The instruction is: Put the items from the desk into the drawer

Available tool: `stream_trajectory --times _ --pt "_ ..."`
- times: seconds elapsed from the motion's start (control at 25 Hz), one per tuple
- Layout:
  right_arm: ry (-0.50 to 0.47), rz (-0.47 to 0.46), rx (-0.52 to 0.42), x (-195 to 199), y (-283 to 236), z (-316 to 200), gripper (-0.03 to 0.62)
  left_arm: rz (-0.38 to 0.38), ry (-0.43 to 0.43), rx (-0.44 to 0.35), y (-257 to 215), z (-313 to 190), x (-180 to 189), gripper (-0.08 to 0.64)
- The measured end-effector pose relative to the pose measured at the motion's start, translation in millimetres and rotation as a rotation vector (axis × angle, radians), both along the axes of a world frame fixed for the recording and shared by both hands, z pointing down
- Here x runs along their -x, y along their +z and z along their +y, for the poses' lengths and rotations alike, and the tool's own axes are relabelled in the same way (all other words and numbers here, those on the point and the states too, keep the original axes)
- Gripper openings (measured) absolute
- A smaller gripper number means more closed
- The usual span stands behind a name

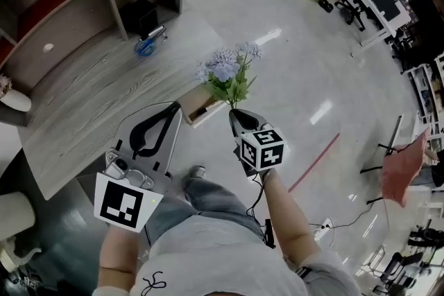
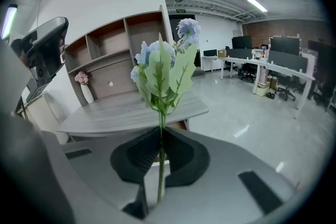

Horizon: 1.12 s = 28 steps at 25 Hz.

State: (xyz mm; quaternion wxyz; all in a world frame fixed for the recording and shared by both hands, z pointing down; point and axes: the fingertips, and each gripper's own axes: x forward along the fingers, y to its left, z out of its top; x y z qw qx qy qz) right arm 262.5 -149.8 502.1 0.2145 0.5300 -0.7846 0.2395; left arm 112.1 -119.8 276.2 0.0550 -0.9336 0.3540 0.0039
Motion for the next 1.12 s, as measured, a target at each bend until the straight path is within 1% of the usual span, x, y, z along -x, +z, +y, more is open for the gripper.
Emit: stream_trajectory --times 0.2,0.36,0.68,0.92,1.12 --pt "-0.005 -0.011 0.063 -10.4 40.2 -7.4 0.025 -0.016 -0.028 0.007 17.0 -10.6 -8.4 0.010" --pt "-0.002 -0.021 0.127 -17.0 62.7 -2.3 0.023 -0.029 -0.037 0.028 20.1 -11.5 -15.6 0.011" --pt "0.021 -0.054 0.258 -19.0 111.7 10.6 0.025 -0.040 -0.018 0.055 33.5 -21.1 -24.1 0.010" --pt "0.030 -0.059 0.344 -16.8 144.5 18.8 0.025 -0.044 -0.011 0.041 35.6 -31.6 -23.2 0.010" --pt "0.008 -0.055 0.401 -9.4 165.0 23.2 0.025 -0.037 -0.020 0.027 34.2 -39.3 -18.2 0.009"
